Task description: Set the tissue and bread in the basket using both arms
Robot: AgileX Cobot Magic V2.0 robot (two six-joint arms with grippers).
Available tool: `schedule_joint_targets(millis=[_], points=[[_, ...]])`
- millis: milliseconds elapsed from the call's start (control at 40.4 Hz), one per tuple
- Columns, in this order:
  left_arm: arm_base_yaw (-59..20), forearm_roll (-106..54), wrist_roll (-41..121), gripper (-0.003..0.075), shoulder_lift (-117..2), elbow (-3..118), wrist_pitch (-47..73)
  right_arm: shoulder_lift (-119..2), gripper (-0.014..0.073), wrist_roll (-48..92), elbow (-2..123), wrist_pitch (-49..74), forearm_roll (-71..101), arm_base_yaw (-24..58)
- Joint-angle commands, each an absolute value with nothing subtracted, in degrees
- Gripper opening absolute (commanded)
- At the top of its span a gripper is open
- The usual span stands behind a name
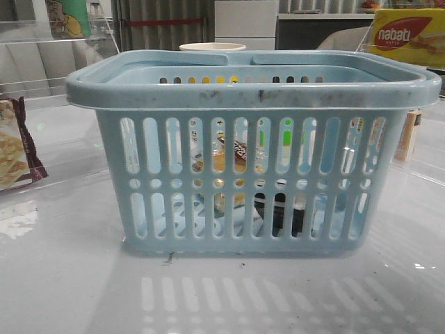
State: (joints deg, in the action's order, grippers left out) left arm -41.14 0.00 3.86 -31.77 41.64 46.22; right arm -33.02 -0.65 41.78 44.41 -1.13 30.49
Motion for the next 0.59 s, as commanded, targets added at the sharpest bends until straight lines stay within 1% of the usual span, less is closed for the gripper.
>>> schedule_joint_targets(millis=[0,50,99,149,198,297,396,421,470,569], points=[[-41.4,-0.6,3.0,0.0475,-30.7,41.7,40.6,-33.0,0.0622,-0.5,43.3,40.7,-2.7,30.4],[-41.4,-0.6,3.0,0.0472,-30.7,41.3,40.6,-33.0,0.0607,-0.5,43.3,41.0,-3.3,30.4],[-41.4,-0.6,3.0,0.0452,-30.7,41.1,40.5,-33.0,0.0566,-0.5,43.3,41.4,-3.6,30.4],[-41.4,-0.6,3.0,0.0413,-30.7,40.9,40.4,-33.0,0.05,-0.5,43.3,41.9,-3.6,30.4],[-41.4,-0.6,3.0,0.0365,-30.7,40.8,40.4,-33.0,0.0416,-0.5,43.3,42.2,-3.6,30.4],[-41.4,-0.6,3.0,0.026,-30.7,40.8,40.4,-33.0,0.0218,-0.5,43.3,43.0,-3.6,30.4],[-41.4,-0.6,3.0,0.0159,-30.7,40.8,40.4,-33.0,0.0068,-0.5,43.3,43.3,-3.6,30.4],[-41.4,-0.6,3.0,0.0139,-30.7,40.8,40.4,-33.0,0.0045,-0.5,43.3,43.3,-3.6,30.4],[-41.4,-0.6,3.0,0.0088,-30.7,40.8,40.4,-33.0,0.0069,-0.5,43.3,43.2,-3.6,30.4],[-41.4,-0.6,3.0,0.0091,-30.7,40.8,40.5,-33.0,0.0069,-0.5,43.3,43.3,-3.6,30.4]])
